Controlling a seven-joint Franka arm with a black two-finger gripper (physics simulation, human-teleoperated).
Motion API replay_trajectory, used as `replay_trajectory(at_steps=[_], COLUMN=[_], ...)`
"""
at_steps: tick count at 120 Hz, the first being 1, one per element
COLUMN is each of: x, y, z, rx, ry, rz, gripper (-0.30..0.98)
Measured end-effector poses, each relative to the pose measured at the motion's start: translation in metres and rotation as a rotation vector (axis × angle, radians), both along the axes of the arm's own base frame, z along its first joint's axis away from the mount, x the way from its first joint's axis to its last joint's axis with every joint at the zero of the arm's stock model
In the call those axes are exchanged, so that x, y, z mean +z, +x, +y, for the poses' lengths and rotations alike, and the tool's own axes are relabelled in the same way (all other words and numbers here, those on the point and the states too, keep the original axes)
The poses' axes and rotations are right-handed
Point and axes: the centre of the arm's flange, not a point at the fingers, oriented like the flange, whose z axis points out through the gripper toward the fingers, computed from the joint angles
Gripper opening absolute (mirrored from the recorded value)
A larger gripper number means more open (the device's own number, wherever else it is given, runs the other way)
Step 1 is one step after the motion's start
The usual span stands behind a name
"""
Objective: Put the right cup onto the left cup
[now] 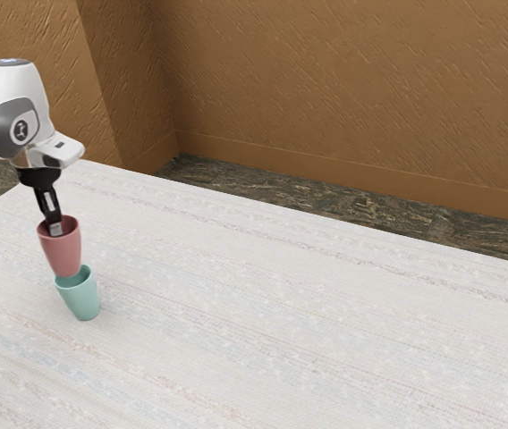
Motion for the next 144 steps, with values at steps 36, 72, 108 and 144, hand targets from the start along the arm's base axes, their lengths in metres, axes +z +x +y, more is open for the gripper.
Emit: replay_trajectory(at_steps=[36,72,108,144], x=[-0.003,-0.003,-0.06,-0.033], y=[-0.009,0.006,0.018,0.032], z=[0.026,-0.009,-0.011,-0.025], rx=[0.05,-0.009,-0.007,-0.044], ry=[0.033,0.057,0.037,0.077], rz=[0.028,0.033,0.114,0.067], gripper=[-0.1,-0.1,-0.1,0.31])
